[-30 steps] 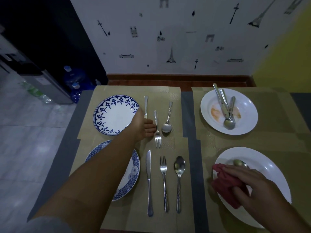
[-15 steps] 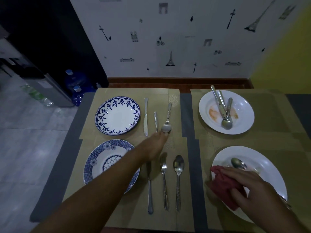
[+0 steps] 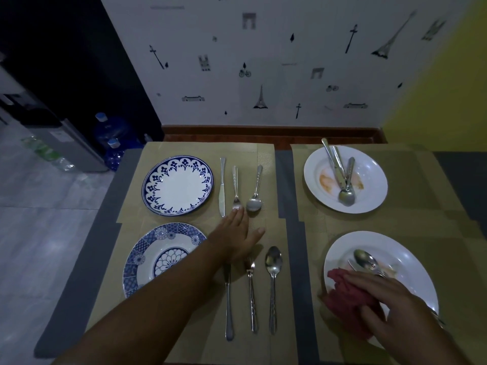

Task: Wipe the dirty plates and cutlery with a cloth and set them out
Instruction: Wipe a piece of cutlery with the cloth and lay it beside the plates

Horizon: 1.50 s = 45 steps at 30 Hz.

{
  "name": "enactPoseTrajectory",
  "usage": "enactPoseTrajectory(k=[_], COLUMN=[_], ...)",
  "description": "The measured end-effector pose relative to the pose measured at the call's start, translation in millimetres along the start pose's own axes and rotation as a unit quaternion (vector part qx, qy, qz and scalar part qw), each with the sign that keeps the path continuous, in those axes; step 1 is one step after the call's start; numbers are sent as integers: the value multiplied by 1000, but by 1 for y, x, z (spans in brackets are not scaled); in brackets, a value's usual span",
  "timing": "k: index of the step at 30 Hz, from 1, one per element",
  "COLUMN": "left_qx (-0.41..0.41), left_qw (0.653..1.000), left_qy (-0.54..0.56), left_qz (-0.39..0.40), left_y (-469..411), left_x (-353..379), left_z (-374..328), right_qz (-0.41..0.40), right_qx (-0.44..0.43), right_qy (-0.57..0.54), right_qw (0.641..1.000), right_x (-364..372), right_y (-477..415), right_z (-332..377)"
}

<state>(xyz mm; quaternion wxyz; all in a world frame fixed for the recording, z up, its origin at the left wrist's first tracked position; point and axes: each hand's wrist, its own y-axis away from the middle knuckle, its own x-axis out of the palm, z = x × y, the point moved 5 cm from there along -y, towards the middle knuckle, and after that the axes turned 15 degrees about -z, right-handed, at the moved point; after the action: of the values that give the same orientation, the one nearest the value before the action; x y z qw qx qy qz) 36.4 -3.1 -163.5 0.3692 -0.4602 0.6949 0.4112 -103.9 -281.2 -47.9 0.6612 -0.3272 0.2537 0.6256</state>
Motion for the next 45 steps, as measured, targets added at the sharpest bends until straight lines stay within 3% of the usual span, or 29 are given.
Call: enactPoseTrajectory(k=[10, 22, 36, 45], left_qx=[30, 74, 175, 192], left_qw=[999, 997, 981, 976], left_qy=[-15, 22, 83, 80], left_qz=[11, -31, 18, -61], left_y=[-25, 2, 74, 73], left_x=[-17, -26, 13, 39], left_z=[12, -10, -113, -206], right_qz=[-14, -57, -166, -133], right_qx=[-13, 53, 203, 232], right_qy=[1, 23, 42, -50], right_qw=[1000, 997, 964, 962], right_x=[-4, -9, -32, -92], right_y=[-3, 3, 52, 36], right_z=[6, 11, -8, -78])
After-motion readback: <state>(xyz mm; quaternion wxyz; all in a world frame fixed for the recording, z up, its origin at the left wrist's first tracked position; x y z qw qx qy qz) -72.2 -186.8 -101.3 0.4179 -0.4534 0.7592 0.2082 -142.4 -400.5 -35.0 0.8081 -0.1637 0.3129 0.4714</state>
